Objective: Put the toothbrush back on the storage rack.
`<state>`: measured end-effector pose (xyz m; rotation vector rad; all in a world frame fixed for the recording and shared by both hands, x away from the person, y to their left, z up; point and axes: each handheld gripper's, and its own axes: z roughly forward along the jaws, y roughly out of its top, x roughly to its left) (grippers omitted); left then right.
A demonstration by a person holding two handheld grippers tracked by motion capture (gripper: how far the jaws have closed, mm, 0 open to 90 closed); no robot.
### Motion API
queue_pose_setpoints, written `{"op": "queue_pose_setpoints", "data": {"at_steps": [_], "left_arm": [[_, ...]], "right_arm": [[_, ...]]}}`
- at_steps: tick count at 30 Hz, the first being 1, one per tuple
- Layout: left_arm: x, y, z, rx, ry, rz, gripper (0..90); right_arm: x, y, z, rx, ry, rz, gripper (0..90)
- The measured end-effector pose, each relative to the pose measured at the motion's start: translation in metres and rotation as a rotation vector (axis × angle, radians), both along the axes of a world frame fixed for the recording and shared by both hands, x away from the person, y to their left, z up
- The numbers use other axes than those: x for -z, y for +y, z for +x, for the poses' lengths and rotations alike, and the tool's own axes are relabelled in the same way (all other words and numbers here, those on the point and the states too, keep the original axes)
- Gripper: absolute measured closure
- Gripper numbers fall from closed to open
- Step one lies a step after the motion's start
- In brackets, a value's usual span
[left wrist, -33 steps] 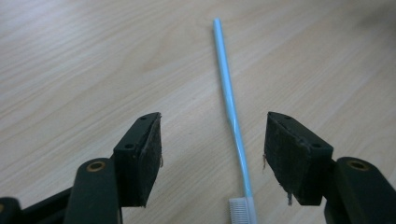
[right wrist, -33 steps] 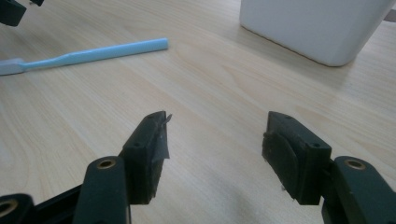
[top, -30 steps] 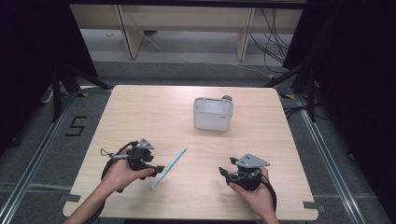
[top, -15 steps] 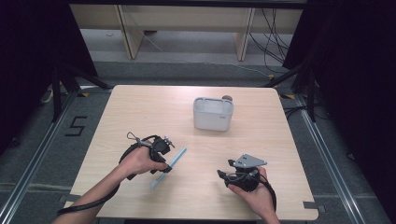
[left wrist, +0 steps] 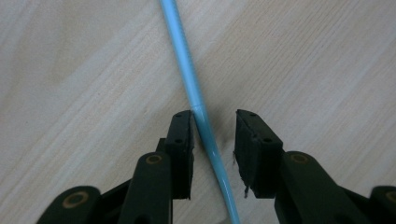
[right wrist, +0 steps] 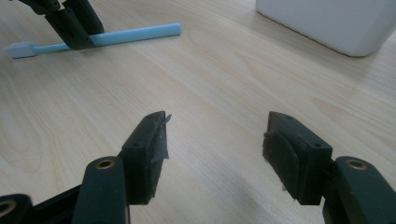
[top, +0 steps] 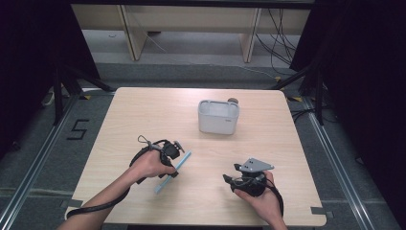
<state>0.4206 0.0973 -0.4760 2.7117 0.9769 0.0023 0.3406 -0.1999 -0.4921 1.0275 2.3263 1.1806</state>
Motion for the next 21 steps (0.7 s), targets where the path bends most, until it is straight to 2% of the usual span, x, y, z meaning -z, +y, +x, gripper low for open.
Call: {"op": "queue_pose_setpoints", "data": {"at_steps": [3,5,12,14,18,21], "left_arm": [[0.002,-0.003,0.000,0.006,0.007,0.019,69.5],[0.003,-0.005,-0.001,0.011,0.006,0.030,71.2],[0.001,-0.010,-0.001,0.049,0.026,0.090,73.8],[0.001,-0.011,-0.001,0.057,0.020,0.101,74.4],[0.002,-0.014,-0.002,0.073,0.000,0.124,78.3],[0.002,-0.015,-0.003,0.093,-0.001,0.132,81.8]], "right_arm": [[0.000,0.000,0.001,-0.008,-0.014,-0.007,40.0],[0.000,0.001,0.000,-0.003,-0.001,0.001,40.0],[0.000,0.000,0.001,-0.012,-0.013,-0.008,40.0],[0.000,0.001,0.000,-0.004,0.000,0.001,40.0],[0.000,0.000,0.001,-0.018,-0.013,-0.002,40.0],[0.000,0.000,0.000,-0.008,0.007,-0.002,40.0]]}}
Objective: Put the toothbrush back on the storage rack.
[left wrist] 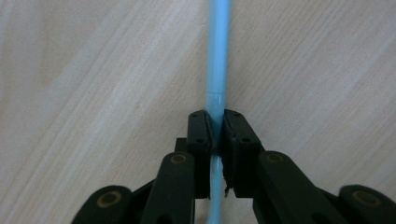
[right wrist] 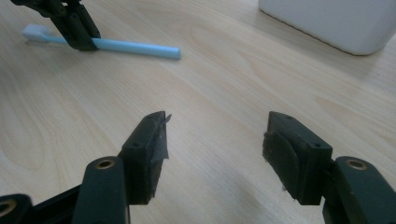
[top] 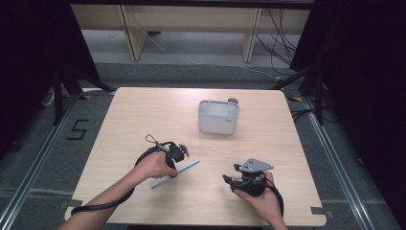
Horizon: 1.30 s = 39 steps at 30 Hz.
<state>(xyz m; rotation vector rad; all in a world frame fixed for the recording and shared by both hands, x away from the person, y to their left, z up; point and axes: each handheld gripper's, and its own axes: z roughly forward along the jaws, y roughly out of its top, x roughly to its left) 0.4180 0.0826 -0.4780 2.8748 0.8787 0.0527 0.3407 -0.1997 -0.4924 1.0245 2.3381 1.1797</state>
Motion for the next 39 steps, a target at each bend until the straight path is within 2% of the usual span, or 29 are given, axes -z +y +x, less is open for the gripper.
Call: {"op": "queue_pose_setpoints", "data": {"at_steps": [3,4,6,8,9,11,12,13,14,16,18,20,21,23,24,27,29,30,31,32,34,35,36,37,39], "left_arm": [[0.000,0.000,-0.001,0.026,-0.009,0.001,83.0],[-0.001,0.000,-0.002,0.060,-0.018,0.002,83.1],[0.000,0.002,-0.004,0.095,-0.029,-0.018,83.2],[-0.001,0.004,-0.005,0.125,-0.023,-0.026,83.2],[-0.002,0.005,-0.007,0.132,-0.024,-0.035,83.2],[-0.006,0.006,-0.010,0.166,-0.030,-0.037,83.2],[-0.009,0.006,-0.012,0.183,-0.035,-0.038,83.2],[-0.009,0.006,-0.012,0.183,-0.035,-0.038,83.2],[-0.014,0.006,-0.016,0.219,-0.043,-0.044,83.2],[-0.019,0.004,-0.022,0.264,-0.048,-0.045,83.2],[-0.022,0.003,-0.027,0.290,-0.047,-0.056,83.2],[-0.024,0.001,-0.032,0.320,-0.046,-0.057,83.2],[-0.025,0.000,-0.035,0.333,-0.047,-0.060,83.2],[-0.026,-0.002,-0.039,0.362,-0.047,-0.066,83.2],[-0.028,-0.003,-0.041,0.379,-0.046,-0.071,83.2],[-0.029,-0.005,-0.044,0.407,-0.053,-0.075,83.2],[-0.030,-0.006,-0.046,0.414,-0.052,-0.073,83.2],[-0.031,-0.007,-0.047,0.424,-0.054,-0.072,83.2],[-0.031,-0.008,-0.048,0.430,-0.054,-0.072,83.2],[-0.032,-0.008,-0.048,0.437,-0.056,-0.070,83.2],[-0.033,-0.009,-0.049,0.444,-0.057,-0.071,83.2],[-0.034,-0.010,-0.050,0.451,-0.055,-0.073,83.2],[-0.034,-0.010,-0.050,0.452,-0.057,-0.076,83.2],[-0.035,-0.010,-0.050,0.456,-0.058,-0.074,83.2],[-0.035,-0.011,-0.050,0.463,-0.061,-0.073,83.2]], "right_arm": [[0.000,0.001,0.000,0.000,0.005,0.000,40.0],[0.001,0.001,0.001,-0.014,-0.002,-0.005,40.0],[0.001,0.002,0.000,-0.019,0.008,-0.012,40.8],[0.001,0.004,0.000,-0.031,0.015,-0.016,41.6],[0.001,0.005,0.001,-0.046,0.011,-0.028,42.0],[-0.001,0.007,0.001,-0.072,0.032,-0.054,43.4],[-0.002,0.008,0.003,-0.097,0.023,-0.071,44.3],[-0.002,0.008,0.003,-0.097,0.023,-0.071,44.3],[-0.003,0.012,0.005,-0.141,0.016,-0.097,45.4],[-0.006,0.016,0.007,-0.180,0.021,-0.121,46.3],[-0.009,0.021,0.008,-0.227,0.017,-0.142,47.2],[-0.012,0.025,0.011,-0.285,0.034,-0.157,48.4],[-0.013,0.026,0.015,-0.327,0.011,-0.166,49.1],[-0.015,0.031,0.017,-0.365,0.029,-0.177,50.1],[-0.015,0.033,0.016,-0.366,0.036,-0.175,50.6],[-0.018,0.041,0.021,-0.453,0.024,-0.206,51.9],[-0.019,0.044,0.021,-0.463,0.030,-0.208,52.2],[-0.021,0.050,0.022,-0.500,0.022,-0.223,53.3],[-0.021,0.052,0.023,-0.515,0.016,-0.220,53.8],[-0.022,0.054,0.023,-0.517,0.034,-0.220,54.2],[-0.023,0.059,0.022,-0.537,0.032,-0.222,55.4],[-0.023,0.060,0.021,-0.536,0.053,-0.224,56.2],[-0.023,0.061,0.023,-0.564,0.034,-0.229,56.7],[-0.024,0.061,0.022,-0.567,0.025,-0.239,57.5],[-0.024,0.063,0.023,-0.584,0.041,-0.234,59.3]]}}
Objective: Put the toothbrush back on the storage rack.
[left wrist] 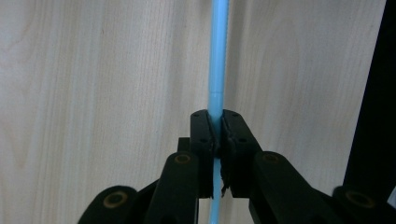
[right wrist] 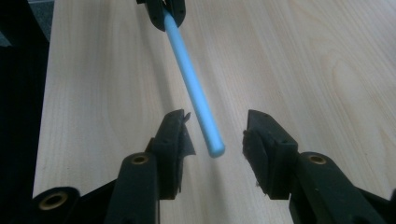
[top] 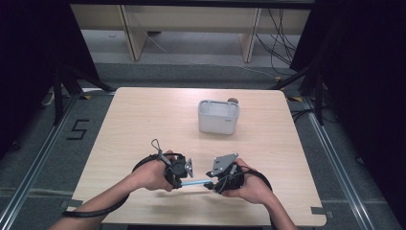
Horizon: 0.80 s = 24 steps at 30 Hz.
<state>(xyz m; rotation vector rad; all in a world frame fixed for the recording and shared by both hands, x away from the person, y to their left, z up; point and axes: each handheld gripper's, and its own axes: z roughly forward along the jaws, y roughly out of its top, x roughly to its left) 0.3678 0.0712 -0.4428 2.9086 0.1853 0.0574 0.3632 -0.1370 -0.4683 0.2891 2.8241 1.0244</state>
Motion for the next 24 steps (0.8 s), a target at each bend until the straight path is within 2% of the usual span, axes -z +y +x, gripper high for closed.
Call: {"op": "queue_pose_setpoints", "data": {"at_steps": [1,2,3,4,6,7,11,13,14,16,17,18,20,24], "left_arm": [[0.0002,-0.0006,-0.0001,0.002,0.001,-0.001,83.2],[0.0003,-0.0013,-0.0005,0.000,0.005,-0.004,83.2],[0.0002,-0.0020,-0.0002,0.010,0.001,-0.002,83.2],[0.0003,-0.0026,-0.0002,0.014,0.000,-0.001,83.2],[0.0004,-0.0040,-0.0007,0.019,-0.001,-0.006,83.2],[0.0004,-0.0040,-0.0007,0.019,-0.001,-0.006,83.2],[-0.0004,-0.0063,-0.0019,0.038,-0.005,-0.004,83.2],[-0.0006,-0.0066,-0.0021,0.038,-0.005,-0.008,83.2],[-0.0015,-0.0070,-0.0025,0.042,-0.003,-0.007,83.2],[-0.0019,-0.0072,-0.0023,0.047,-0.006,-0.008,83.2],[-0.0024,-0.0077,-0.0025,0.052,-0.009,-0.009,83.2],[-0.0024,-0.0077,-0.0025,0.052,-0.009,-0.009,83.2],[-0.0027,-0.0082,-0.0031,0.059,-0.007,-0.006,83.2],[-0.0023,-0.0084,-0.0041,0.069,-0.005,-0.001,83.1]], "right_arm": [[-0.0012,0.0000,0.0016,-0.017,-0.023,-0.003,60.3],[-0.0015,0.0004,0.0015,-0.016,-0.015,0.001,61.4],[-0.0015,0.0008,-0.0015,0.016,0.031,0.004,62.4],[-0.0015,0.0015,0.0006,-0.009,0.013,0.004,63.1],[-0.0020,0.0023,0.0017,-0.027,-0.002,-0.002,64.1],[-0.0013,0.0030,0.0008,-0.021,0.023,-0.004,64.2],[0.0001,0.0047,0.0012,-0.035,0.017,-0.016,65.2],[0.0012,0.0056,0.0010,-0.041,0.032,-0.015,65.6],[0.0026,0.0065,-0.0014,-0.027,0.057,-0.022,67.3],[0.0031,0.0069,-0.0013,-0.032,0.056,-0.026,68.2],[0.0045,0.0078,-0.0016,-0.040,0.060,-0.028,71.0],[0.0051,0.0084,0.0002,-0.065,0.044,-0.026,72.5],[0.0052,0.0087,-0.0003,-0.071,0.051,-0.028,77.2],[0.0058,0.0100,-0.0007,-0.106,0.053,-0.035,80.8]]}}
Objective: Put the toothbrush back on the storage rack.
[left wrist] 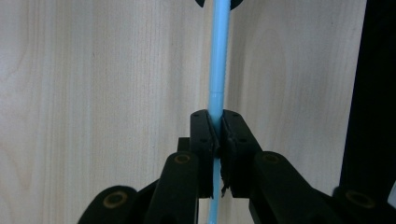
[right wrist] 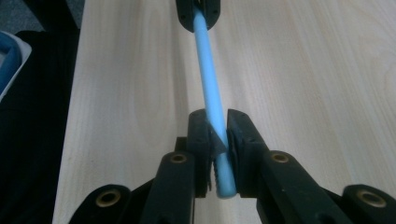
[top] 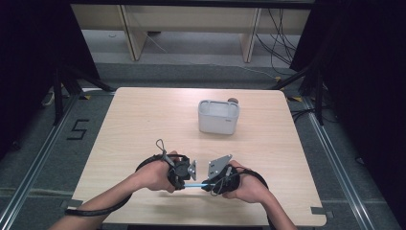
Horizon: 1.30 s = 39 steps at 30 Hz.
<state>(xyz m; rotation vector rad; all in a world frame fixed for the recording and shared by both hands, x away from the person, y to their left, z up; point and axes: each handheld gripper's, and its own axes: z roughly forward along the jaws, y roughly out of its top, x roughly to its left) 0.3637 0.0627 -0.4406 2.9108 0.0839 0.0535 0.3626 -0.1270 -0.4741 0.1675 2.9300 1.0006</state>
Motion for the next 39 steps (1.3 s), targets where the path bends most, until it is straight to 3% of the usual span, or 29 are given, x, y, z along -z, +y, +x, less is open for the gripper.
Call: {"op": "queue_pose_setpoints", "data": {"at_steps": [2,3,4,8,10,14,15,16,17,21,23,25,26,28,29,30,31,32,33,34,38,39], "left_arm": [[0.000,0.000,0.000,0.000,-0.006,0.002,82.9],[0.000,0.001,0.000,-0.002,-0.005,0.001,82.7],[-0.001,0.001,0.001,-0.004,-0.007,-0.003,82.7],[-0.003,0.003,0.001,-0.024,-0.019,-0.022,81.9],[-0.006,0.004,0.001,-0.049,-0.030,-0.058,79.5],[-0.018,0.012,-0.001,-0.096,-0.096,-0.206,62.8],[-0.022,0.016,-0.002,-0.121,-0.114,-0.247,59.5],[-0.023,0.018,-0.004,-0.147,-0.120,-0.280,56.4],[-0.024,0.022,-0.006,-0.192,-0.117,-0.330,54.1],[-0.026,0.037,-0.010,-0.241,-0.159,-0.421,44.3],[-0.022,0.046,-0.012,-0.290,-0.163,-0.499,41.5],[-0.015,0.051,-0.015,-0.344,-0.157,-0.570,38.5],[-0.015,0.051,-0.015,-0.344,-0.157,-0.570,37.6],[-0.004,0.059,-0.015,-0.421,-0.147,-0.656,35.6],[-0.004,0.059,-0.015,-0.421,-0.147,-0.656,35.1],[0.007,0.065,-0.014,-0.491,-0.120,-0.739,34.6],[0.011,0.067,-0.013,-0.527,-0.111,-0.767,34.2],[0.011,0.067,-0.013,-0.527,-0.111,-0.767,34.1],[0.018,0.072,-0.010,-0.586,-0.105,-0.821,33.9],[0.020,0.074,-0.009,-0.616,-0.106,-0.840,33.7],[0.025,0.079,-0.002,-0.685,-0.068,-0.931,33.2],[0.025,0.079,-0.002,-0.685,-0.068,-0.931,33.2]], "right_arm": [[-0.001,0.000,-0.001,-0.013,-0.008,-0.004,82.6],[-0.001,0.000,-0.004,0.003,0.021,-0.008,83.4],[-0.001,0.001,-0.005,-0.002,0.019,-0.004,83.4],[-0.002,-0.001,-0.006,0.008,0.007,0.009,83.7],[-0.003,-0.003,-0.004,-0.005,-0.027,0.023,83.8],[-0.004,-0.011,-0.003,0.051,-0.037,0.050,83.8],[-0.004,-0.013,-0.004,0.092,-0.029,0.056,83.8],[-0.004,-0.018,-0.001,0.109,-0.068,0.068,83.8],[-0.003,-0.020,0.000,0.117,-0.073,0.080,83.7],[-0.002,-0.037,-0.001,0.248,-0.107,0.147,83.7],[-0.001,-0.044,-0.001,0.298,-0.126,0.184,83.7],[0.000,-0.050,-0.003,0.363,-0.141,0.220,83.7],[0.001,-0.053,-0.003,0.382,-0.155,0.237,83.7],[0.002,-0.056,-0.003,0.426,-0.170,0.270,83.7],[0.002,-0.056,-0.003,0.426,-0.170,0.270,83.7],[0.003,-0.058,-0.004,0.485,-0.198,0.318,83.7],[0.004,-0.058,-0.004,0.511,-0.209,0.347,83.7],[0.004,-0.058,-0.004,0.534,-0.218,0.364,83.7],[0.005,-0.058,-0.005,0.552,-0.225,0.379,83.7],[0.005,-0.058,-0.004,0.569,-0.243,0.398,83.7],[0.005,-0.053,-0.005,0.609,-0.243,0.466,83.7],[0.004,-0.053,-0.004,0.615,-0.282,0.478,83.7]]}}
